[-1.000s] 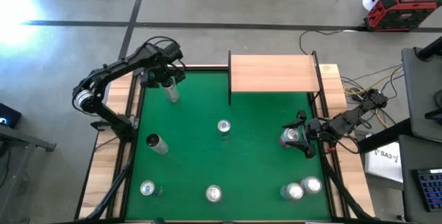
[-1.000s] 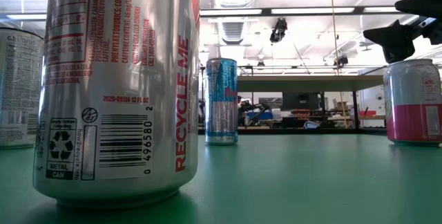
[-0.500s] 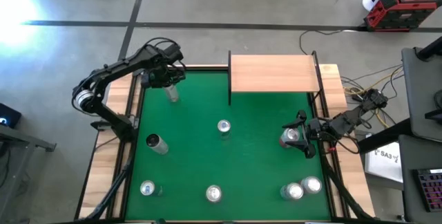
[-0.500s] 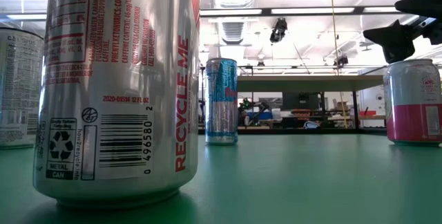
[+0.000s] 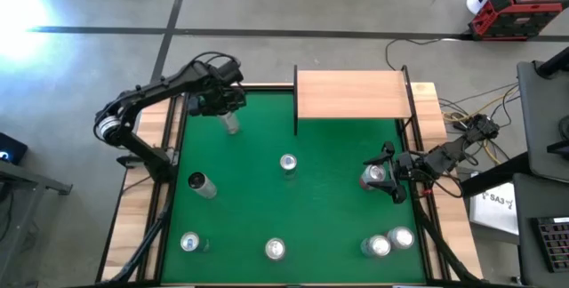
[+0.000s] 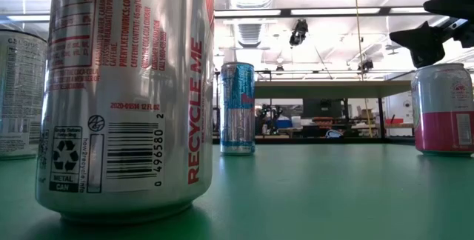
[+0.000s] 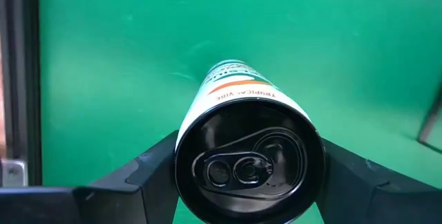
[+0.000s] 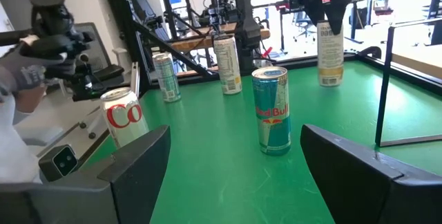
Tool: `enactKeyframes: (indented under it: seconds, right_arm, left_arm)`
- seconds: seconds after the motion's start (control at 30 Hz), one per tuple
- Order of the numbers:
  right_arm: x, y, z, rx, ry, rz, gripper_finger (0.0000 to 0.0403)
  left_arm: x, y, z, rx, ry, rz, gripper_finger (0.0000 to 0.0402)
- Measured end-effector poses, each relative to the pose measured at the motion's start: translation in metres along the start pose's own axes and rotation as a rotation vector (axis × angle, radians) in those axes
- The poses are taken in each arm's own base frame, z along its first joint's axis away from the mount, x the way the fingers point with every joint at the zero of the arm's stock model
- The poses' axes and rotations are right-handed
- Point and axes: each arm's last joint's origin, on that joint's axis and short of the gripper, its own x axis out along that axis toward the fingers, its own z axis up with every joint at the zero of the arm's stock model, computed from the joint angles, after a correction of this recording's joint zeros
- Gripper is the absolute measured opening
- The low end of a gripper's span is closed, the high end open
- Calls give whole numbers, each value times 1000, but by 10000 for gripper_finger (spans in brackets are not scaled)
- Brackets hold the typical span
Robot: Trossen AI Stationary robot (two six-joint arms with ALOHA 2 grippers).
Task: Place canned beverage on shelf
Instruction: Move the top white-yellow soda can to the center of the table
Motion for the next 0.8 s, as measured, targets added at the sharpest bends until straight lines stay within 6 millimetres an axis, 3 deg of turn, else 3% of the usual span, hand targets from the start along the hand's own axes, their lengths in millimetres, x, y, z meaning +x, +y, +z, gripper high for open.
enactKeyframes:
  seconds: [0.47,0.8]
  right_arm:
    - [0,0,0,0,-1,0,315]
    - [0,0,0,0,-1,0,315]
  left_arm:
    - [-1,-51,-35,183,52,-11,244]
    - [-12,-95,-77,334,112,56,244]
